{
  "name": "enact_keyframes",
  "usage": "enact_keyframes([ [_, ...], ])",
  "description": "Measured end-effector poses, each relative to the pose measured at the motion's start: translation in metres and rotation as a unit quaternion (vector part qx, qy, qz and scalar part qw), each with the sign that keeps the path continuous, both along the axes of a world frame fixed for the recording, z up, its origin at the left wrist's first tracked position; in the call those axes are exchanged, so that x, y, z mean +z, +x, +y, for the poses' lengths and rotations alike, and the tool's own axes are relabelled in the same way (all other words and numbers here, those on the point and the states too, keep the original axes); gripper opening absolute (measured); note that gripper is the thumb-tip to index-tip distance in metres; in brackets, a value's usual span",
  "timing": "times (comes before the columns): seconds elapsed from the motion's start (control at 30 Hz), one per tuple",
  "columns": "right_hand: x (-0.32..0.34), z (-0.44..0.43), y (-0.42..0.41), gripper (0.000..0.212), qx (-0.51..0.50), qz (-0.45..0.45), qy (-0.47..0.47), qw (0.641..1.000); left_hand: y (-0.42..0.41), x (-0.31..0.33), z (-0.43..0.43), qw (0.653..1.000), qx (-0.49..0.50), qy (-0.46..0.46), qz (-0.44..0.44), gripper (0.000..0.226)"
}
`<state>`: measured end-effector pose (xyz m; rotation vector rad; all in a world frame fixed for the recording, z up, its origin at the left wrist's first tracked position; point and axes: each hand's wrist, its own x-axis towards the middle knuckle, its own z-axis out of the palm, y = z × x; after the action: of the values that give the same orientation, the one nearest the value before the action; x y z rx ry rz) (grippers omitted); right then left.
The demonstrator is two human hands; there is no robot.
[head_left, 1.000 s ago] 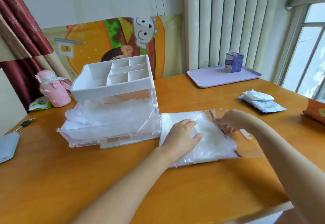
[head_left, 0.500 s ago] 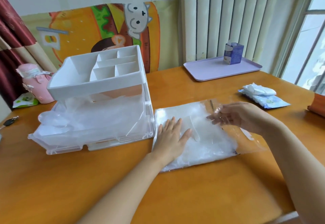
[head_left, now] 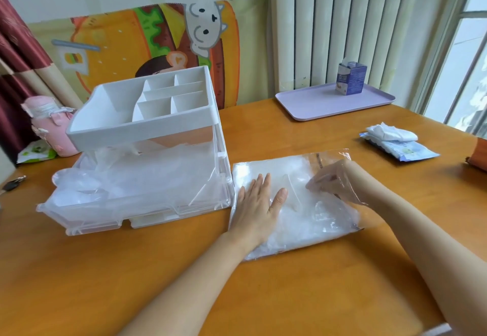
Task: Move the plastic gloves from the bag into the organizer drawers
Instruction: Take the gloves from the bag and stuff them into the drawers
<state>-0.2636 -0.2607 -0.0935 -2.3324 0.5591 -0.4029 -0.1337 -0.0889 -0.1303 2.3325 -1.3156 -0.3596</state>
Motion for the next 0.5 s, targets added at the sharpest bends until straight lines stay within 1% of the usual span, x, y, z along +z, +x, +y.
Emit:
enact_keyframes([
  [0.1, 0.008, -0.005, -0.004, 0.007, -0.023, 0.011, 0.008, 1.000, -0.001, 0.000, 0.000, 1.000, 0.002, -0.003, 0.004, 0.071],
  [0.13, 0.010, -0.006, -0.006, 0.010, -0.032, 0.011, 0.029, 0.999, -0.001, 0.000, 0.000, 1.000, 0.004, -0.005, 0.006, 0.071],
  [0.27, 0.012, -0.007, -0.011, 0.017, -0.061, -0.042, 0.131, 0.989, -0.001, 0.000, 0.000, 1.000, 0.010, -0.012, 0.010, 0.069],
  [0.33, 0.011, -0.007, -0.011, 0.027, -0.071, -0.042, 0.153, 0.985, -0.001, -0.001, -0.001, 1.000, 0.011, -0.011, 0.007, 0.069],
  [0.37, 0.012, -0.008, -0.012, 0.027, -0.088, -0.048, 0.154, 0.983, -0.001, -0.001, -0.001, 1.000, 0.012, -0.010, 0.006, 0.069],
  [0.4, 0.014, -0.009, -0.014, 0.024, -0.117, -0.074, 0.147, 0.979, -0.001, -0.001, -0.001, 1.000, 0.013, -0.009, 0.006, 0.069],
  [0.43, 0.017, -0.012, -0.018, 0.022, -0.157, -0.124, 0.131, 0.971, -0.001, -0.001, -0.001, 1.000, 0.014, -0.008, 0.006, 0.069],
  [0.47, 0.020, -0.015, -0.021, 0.022, -0.198, -0.189, 0.112, 0.955, -0.001, 0.000, -0.001, 1.000, 0.014, -0.007, 0.005, 0.069],
  [0.5, 0.024, -0.016, -0.025, 0.024, -0.234, -0.260, 0.096, 0.932, -0.001, 0.000, -0.001, 1.000, 0.016, -0.004, 0.004, 0.069],
])
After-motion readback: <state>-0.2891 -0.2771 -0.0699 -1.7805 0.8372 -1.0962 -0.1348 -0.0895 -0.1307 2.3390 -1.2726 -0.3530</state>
